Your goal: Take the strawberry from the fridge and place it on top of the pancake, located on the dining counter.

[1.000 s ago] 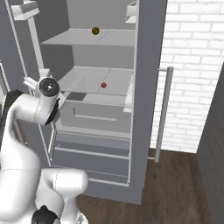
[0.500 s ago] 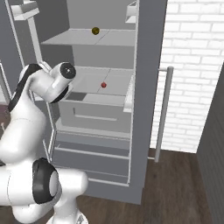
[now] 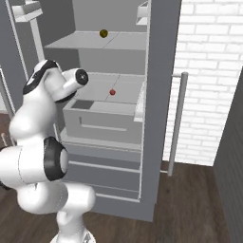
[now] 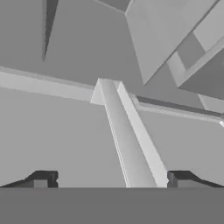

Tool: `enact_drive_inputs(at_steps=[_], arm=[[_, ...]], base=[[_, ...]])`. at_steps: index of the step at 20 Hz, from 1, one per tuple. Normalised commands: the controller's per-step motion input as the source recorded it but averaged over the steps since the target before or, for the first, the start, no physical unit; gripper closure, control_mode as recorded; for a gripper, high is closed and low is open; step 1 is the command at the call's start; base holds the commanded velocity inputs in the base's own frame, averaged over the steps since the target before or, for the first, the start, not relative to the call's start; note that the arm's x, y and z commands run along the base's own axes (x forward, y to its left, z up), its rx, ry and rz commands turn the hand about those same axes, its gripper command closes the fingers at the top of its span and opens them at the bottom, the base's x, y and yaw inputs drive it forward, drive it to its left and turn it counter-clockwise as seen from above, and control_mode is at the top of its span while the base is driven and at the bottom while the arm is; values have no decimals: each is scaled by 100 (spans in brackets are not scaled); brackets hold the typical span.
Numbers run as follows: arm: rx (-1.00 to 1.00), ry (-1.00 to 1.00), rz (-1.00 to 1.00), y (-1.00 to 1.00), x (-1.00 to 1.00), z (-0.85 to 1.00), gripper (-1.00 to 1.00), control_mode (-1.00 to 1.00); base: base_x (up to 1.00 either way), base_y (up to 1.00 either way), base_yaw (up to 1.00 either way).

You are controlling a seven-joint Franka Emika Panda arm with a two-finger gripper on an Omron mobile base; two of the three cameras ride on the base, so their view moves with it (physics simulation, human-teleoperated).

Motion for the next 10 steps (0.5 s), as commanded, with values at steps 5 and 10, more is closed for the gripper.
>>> enact_drive_inputs(at_steps=[5, 10], arm=[[7, 19, 2, 71, 30, 0, -100, -100], [5, 8, 4, 71, -2, 2, -100, -100]], base=[[0, 0, 0], [0, 0, 0]])
